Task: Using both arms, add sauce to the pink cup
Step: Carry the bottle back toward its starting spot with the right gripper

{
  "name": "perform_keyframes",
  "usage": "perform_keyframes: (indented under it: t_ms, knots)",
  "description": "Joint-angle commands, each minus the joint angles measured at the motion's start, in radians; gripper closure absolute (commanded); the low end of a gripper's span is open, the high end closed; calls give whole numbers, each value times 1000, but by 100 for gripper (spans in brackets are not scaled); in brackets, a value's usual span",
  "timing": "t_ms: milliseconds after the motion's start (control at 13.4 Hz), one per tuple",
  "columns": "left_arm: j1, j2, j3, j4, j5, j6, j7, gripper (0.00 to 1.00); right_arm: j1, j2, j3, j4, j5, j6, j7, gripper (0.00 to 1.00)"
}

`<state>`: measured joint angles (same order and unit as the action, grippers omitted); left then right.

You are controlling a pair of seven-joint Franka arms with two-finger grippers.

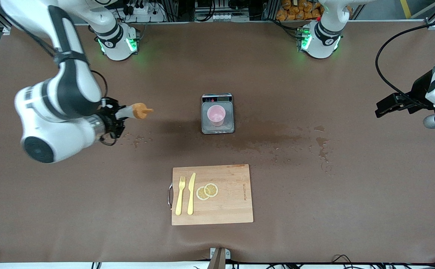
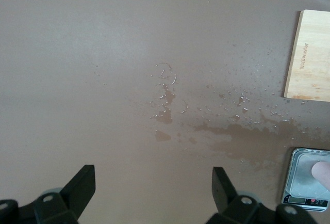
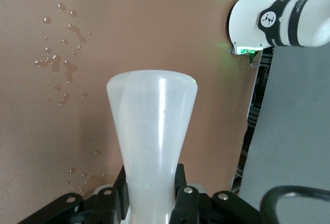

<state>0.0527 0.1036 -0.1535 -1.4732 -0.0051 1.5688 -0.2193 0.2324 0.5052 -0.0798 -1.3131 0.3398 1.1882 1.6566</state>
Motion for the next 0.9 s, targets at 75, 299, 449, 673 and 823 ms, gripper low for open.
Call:
perform_keyframes:
  t_ms: [75,299,449,673,823]
  knots:
    - [1,-19,5,-16,-9,-7,3,0,-79,-33,15,-20,67,-25,-93,63]
    - [1,-18,6,-16,-9,-6,3,0,-122,-30,17,-23,71,-25,-168,63]
    - [1,-18,6,-16,-9,-4,5,0,-145,-28,17,-23,71,-35,-211,63]
    - [1,-18,6,-16,-9,-4,6,0,-180,-25,17,-25,71,-38,-268,63]
    - [1,-19,6,-18,-9,-4,5,0,-202,-22,17,-29,84,-38,-306,63]
